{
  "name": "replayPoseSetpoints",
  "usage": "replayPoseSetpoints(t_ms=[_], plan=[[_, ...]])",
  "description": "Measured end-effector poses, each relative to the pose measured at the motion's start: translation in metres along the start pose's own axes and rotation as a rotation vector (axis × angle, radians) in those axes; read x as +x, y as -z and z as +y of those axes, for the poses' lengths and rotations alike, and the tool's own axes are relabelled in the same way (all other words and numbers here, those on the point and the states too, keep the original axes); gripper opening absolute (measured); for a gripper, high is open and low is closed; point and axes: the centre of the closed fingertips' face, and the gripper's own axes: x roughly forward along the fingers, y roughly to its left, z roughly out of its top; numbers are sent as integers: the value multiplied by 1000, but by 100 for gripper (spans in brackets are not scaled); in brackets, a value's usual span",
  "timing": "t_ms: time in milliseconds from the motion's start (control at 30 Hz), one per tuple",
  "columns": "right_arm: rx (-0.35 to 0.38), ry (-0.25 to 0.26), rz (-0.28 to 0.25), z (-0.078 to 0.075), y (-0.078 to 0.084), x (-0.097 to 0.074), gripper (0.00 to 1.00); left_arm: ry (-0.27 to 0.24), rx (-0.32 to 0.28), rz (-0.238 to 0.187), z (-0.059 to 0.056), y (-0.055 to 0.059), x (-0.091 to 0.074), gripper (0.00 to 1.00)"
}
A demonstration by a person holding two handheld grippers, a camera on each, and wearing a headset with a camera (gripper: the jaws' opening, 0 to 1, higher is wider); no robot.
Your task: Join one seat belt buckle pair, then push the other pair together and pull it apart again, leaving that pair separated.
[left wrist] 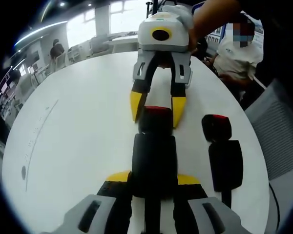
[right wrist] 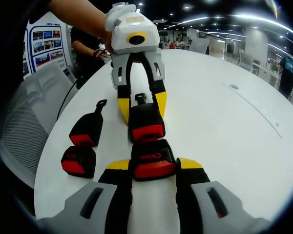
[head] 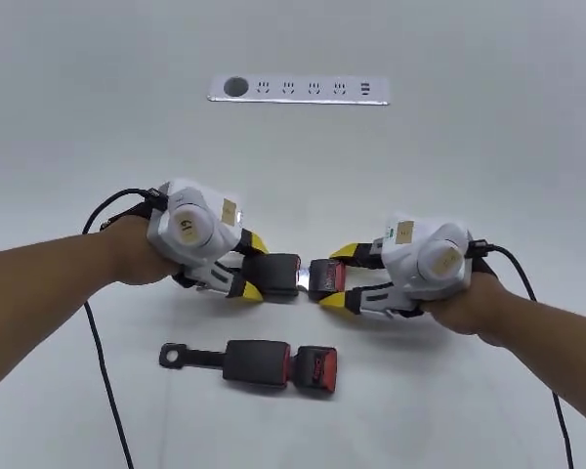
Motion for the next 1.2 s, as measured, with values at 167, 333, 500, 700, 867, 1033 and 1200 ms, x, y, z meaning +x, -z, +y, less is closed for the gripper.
replayPoseSetpoints(t_ms=[167, 333, 500, 700, 867, 1033, 1200], plan=[[-3, 2, -1, 4, -3, 3, 32, 4, 9, 4, 0, 1, 1, 32], [-6, 1, -1, 4, -2, 2, 32, 5, 5, 2, 0, 1, 1, 32], [-9, 8, 1, 3, -1, 4, 32, 7, 6, 6, 1, 2, 1, 32], [-7, 17, 4, 3, 1, 4, 32, 7, 5, 13, 1, 1, 2, 32], [-11, 20, 11, 4, 1, 4, 32, 7, 6, 17, 0, 0, 2, 32], [-12, 24, 8, 4, 0, 4, 32, 8, 3, 18, 0, 0, 1, 32], [-14, 28, 11, 3, 0, 5, 32, 9, 3, 24, 1, 1, 1, 32]])
